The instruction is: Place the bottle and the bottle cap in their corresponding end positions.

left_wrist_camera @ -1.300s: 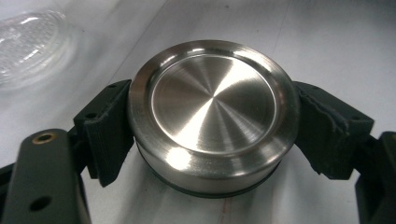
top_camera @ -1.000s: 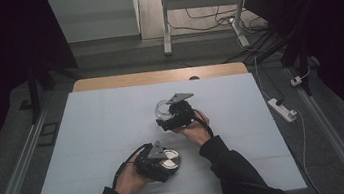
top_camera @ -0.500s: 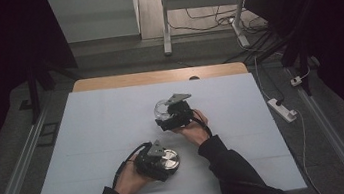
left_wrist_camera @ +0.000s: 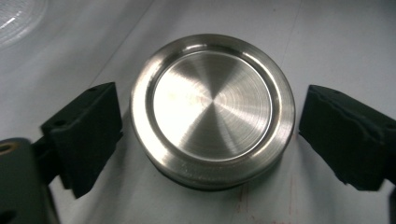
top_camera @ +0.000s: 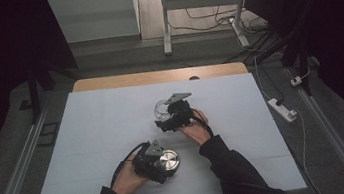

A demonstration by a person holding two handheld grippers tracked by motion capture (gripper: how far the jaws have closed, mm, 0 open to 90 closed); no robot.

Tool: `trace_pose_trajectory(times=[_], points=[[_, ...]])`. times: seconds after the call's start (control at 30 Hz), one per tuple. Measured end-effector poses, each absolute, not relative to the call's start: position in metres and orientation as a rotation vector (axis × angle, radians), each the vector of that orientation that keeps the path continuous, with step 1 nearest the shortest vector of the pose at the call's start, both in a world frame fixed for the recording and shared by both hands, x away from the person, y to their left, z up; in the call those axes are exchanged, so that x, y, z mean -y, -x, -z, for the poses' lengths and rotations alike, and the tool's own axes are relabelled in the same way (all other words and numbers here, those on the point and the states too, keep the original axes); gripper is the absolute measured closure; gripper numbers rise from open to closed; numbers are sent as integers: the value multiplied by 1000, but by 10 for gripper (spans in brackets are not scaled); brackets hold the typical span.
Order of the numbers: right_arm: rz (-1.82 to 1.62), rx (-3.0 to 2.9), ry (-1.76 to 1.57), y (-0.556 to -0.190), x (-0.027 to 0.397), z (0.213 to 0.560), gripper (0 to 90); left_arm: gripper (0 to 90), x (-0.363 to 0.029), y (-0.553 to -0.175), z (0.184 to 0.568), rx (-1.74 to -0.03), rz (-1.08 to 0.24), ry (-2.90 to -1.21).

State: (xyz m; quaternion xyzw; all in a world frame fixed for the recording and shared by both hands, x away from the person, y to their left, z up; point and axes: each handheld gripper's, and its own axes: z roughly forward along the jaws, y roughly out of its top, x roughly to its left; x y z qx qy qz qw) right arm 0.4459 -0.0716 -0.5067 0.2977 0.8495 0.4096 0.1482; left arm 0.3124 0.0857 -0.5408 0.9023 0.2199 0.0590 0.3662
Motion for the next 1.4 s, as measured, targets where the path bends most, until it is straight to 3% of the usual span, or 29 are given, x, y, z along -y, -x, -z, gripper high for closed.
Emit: trace_pose_trajectory(times=[0.3, 1.0, 1.4], points=[[-1232, -2450, -867, -440, 81, 499, 3, 0, -99, -306, 533, -606, -146, -2269], [-1187, -2556, -822, -393, 106, 491, 0, 0, -144, -291, 516, -718, -89, -2217], [-1265, -2541, -826, -358, 141, 494, 0, 0, -177, -268, 516, -786, -84, -2167]])
